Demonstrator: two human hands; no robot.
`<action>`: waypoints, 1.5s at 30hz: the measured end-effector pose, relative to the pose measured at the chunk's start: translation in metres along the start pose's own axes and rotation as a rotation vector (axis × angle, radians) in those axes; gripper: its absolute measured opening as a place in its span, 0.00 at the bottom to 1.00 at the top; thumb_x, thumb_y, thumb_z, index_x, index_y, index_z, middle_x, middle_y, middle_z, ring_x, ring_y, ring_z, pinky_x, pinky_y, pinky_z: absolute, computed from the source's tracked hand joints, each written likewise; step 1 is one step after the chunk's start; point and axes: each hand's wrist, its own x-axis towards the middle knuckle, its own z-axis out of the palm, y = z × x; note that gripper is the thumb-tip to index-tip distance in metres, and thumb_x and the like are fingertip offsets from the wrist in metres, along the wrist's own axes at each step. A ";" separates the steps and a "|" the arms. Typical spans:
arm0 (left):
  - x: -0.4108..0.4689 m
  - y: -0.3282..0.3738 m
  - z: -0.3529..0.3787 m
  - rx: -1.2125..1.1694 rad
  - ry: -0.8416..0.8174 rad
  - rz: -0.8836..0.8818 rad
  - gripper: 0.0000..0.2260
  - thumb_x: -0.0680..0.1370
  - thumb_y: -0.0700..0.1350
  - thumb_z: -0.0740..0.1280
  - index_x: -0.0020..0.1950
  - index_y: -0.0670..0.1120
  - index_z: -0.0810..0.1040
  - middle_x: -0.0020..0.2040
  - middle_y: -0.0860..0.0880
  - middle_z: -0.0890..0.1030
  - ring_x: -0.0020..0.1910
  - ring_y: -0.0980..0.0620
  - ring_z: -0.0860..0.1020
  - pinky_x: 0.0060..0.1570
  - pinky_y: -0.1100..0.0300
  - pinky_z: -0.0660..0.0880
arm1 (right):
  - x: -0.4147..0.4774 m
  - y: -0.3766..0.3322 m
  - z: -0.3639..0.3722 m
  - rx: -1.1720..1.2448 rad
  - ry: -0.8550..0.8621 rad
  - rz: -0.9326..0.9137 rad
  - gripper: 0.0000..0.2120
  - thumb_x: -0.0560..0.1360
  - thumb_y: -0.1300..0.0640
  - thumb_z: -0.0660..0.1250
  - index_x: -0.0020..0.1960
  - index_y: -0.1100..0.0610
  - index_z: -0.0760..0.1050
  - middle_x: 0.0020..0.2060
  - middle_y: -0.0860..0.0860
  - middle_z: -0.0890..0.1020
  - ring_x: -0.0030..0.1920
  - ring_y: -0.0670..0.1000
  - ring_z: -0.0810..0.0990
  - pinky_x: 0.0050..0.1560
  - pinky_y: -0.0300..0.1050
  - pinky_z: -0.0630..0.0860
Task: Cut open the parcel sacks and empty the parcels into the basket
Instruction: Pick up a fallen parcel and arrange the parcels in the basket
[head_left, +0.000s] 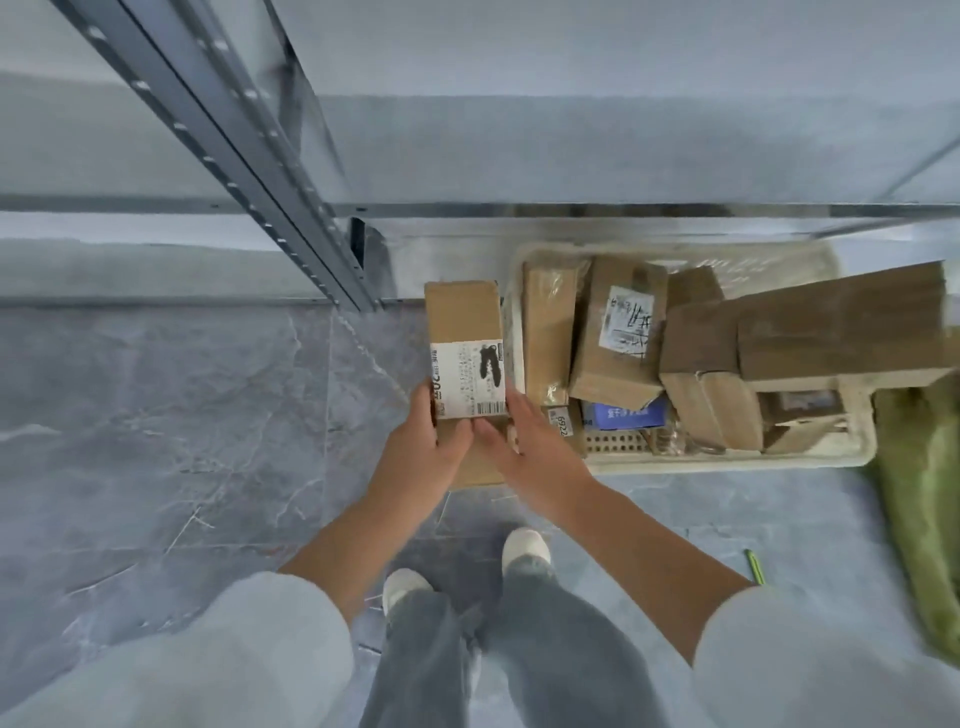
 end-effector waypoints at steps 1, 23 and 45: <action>-0.001 0.009 0.011 -0.022 -0.006 0.000 0.19 0.80 0.51 0.62 0.69 0.57 0.62 0.58 0.61 0.76 0.50 0.62 0.77 0.41 0.72 0.68 | -0.005 0.006 -0.015 -0.036 0.002 0.003 0.30 0.79 0.41 0.56 0.78 0.44 0.51 0.70 0.45 0.68 0.64 0.47 0.73 0.63 0.50 0.73; 0.082 -0.034 0.204 -0.081 0.050 -0.236 0.20 0.80 0.46 0.65 0.71 0.50 0.65 0.62 0.56 0.78 0.60 0.59 0.78 0.56 0.68 0.73 | 0.075 0.221 -0.061 -0.166 -0.311 0.122 0.33 0.79 0.54 0.63 0.78 0.47 0.50 0.69 0.51 0.73 0.62 0.56 0.76 0.60 0.47 0.73; 0.098 -0.023 0.197 0.466 -0.099 -0.270 0.13 0.83 0.46 0.56 0.56 0.38 0.74 0.53 0.40 0.79 0.50 0.43 0.78 0.46 0.52 0.72 | 0.082 0.190 -0.064 -0.301 -0.278 0.372 0.12 0.79 0.64 0.55 0.58 0.59 0.71 0.53 0.56 0.78 0.47 0.55 0.77 0.42 0.45 0.71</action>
